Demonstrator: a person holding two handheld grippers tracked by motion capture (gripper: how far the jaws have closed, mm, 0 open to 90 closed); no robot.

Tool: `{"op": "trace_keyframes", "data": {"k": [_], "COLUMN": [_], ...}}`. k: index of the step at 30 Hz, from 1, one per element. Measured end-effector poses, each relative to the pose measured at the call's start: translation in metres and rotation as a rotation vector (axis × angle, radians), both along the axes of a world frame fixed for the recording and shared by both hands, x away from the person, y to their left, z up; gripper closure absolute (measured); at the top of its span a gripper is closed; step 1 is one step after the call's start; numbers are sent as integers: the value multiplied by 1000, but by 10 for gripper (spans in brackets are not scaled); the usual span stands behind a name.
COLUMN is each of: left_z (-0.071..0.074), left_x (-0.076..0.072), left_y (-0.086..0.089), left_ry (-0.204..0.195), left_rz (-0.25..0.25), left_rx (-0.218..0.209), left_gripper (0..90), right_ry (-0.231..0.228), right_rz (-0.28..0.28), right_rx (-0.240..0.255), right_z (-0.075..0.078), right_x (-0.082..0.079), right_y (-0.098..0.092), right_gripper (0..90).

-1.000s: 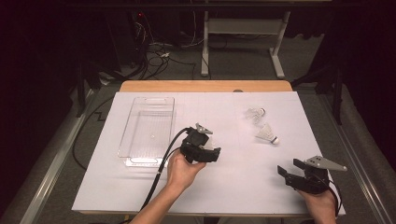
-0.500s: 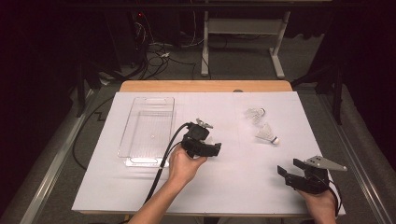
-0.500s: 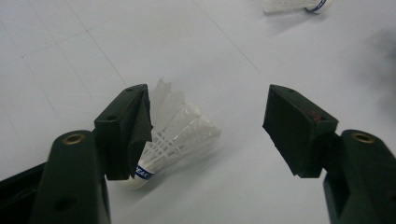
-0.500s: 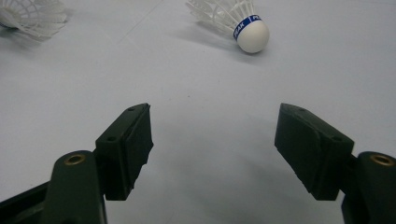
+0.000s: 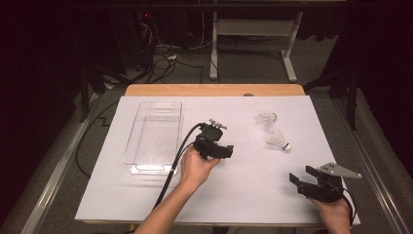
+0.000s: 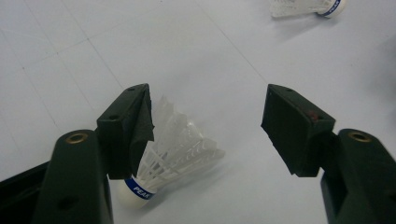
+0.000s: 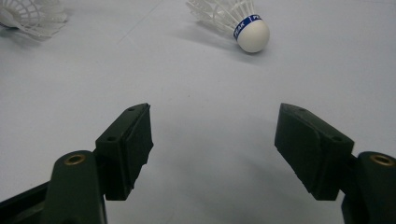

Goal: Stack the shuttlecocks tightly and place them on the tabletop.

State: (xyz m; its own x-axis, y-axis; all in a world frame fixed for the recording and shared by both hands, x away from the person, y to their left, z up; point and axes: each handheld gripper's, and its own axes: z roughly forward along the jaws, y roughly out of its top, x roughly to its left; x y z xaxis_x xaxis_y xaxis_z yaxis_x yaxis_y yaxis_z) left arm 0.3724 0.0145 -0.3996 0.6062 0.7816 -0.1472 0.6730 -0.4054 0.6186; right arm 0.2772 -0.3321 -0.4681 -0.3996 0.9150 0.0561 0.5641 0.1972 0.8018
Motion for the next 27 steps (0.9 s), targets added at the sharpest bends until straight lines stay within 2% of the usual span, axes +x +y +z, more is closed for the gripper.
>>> {"op": "trace_keyframes", "data": {"k": [5, 7, 14, 18, 22, 27], "left_z": [-5, -9, -14, -14, -17, -19], "left_x": [7, 10, 13, 13, 16, 16], "left_y": [-2, -3, -4, -4, -5, -5], "left_ry": [18, 29, 52, 46, 66, 60], "left_rz": [18, 28, 38, 39, 43, 41], "left_rx": [17, 39, 64, 67, 81, 92], "left_gripper": [336, 339, 358, 374, 406, 433], "right_ry": [1, 0, 0, 0, 0, -1], "right_rz": [1, 1, 1, 4, 4, 7], "right_rx": [0, 0, 3, 3, 5, 3], "right_z": [0, 0, 0, 0, 0, 0], "right_x": [0, 0, 0, 0, 0, 0], "right_y": [0, 0, 0, 0, 0, 0], "right_gripper": [281, 281, 282, 282, 282, 282]}}
